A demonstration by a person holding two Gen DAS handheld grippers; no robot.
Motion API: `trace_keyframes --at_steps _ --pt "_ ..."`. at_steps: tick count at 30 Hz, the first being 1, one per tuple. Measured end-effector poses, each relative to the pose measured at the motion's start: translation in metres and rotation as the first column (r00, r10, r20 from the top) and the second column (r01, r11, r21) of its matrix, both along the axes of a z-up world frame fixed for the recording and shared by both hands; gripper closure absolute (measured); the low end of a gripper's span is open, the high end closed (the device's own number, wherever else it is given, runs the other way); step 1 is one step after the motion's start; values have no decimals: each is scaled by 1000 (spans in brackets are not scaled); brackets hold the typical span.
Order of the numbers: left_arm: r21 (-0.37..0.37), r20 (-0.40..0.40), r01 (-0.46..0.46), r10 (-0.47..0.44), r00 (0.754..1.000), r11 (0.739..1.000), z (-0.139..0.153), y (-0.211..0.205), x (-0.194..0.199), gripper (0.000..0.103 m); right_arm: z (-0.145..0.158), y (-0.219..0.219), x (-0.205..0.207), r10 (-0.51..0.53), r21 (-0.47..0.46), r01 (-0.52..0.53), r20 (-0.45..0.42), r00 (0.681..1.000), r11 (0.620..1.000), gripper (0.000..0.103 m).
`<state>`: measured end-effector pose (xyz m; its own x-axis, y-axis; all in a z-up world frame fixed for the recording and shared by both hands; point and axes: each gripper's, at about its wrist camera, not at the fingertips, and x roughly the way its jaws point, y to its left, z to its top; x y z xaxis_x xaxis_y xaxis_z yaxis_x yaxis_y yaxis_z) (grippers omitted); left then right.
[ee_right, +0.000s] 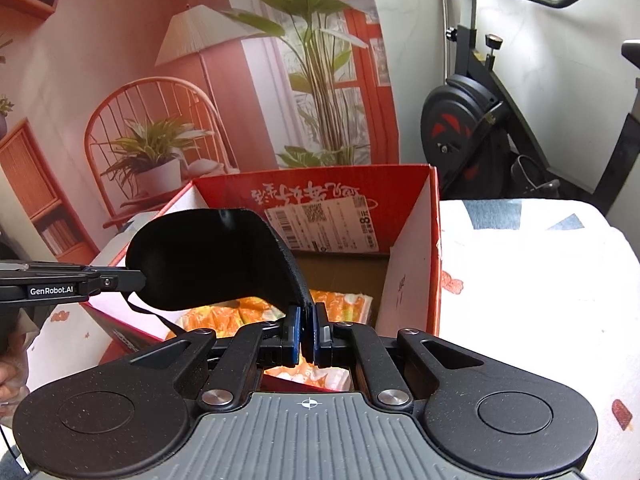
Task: Organize soft objects
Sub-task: 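Lift the black eye mask with the right tool and release it into the box, then move the right tool to the clear plastic bag and grip its edge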
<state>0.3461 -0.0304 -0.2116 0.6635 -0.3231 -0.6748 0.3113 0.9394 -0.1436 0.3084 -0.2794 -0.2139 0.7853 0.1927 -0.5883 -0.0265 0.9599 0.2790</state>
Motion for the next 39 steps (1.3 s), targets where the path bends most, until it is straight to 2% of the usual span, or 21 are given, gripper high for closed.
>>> trace_keyframes --at_steps 6,15,17,19,21,23,26,32,39 --pt "25 -8 -2 2 1000 1000 0 3 0 94 -3 1 0 16 -1 -16 -6 1000 1000 97" --pt "54 11 -15 14 1000 998 -2 -3 3 93 -7 0 4 -22 -48 22 -1 1000 999 97" --pt "70 22 -17 16 1000 997 -1 -4 3 86 -7 -1 3 -32 -56 32 1 999 998 93" --pt "83 41 -29 26 999 996 1 -3 2 62 -7 1 1 -45 -79 47 15 999 996 89" --pt "81 72 -37 31 997 996 6 -1 -3 52 -5 4 -4 -55 -123 60 44 998 991 82" --pt "76 88 -44 37 995 996 11 1 -7 52 -2 6 -10 -66 -141 75 67 996 987 81" --pt "60 91 -60 55 994 996 19 5 -16 51 2 7 -20 -74 -120 84 86 993 989 79" --pt "38 107 -67 63 992 997 32 12 -49 45 13 19 -57 -71 -90 85 144 987 992 69" --pt "12 59 -72 71 996 997 26 25 -95 43 4 40 -98 -48 -83 57 109 993 995 60"
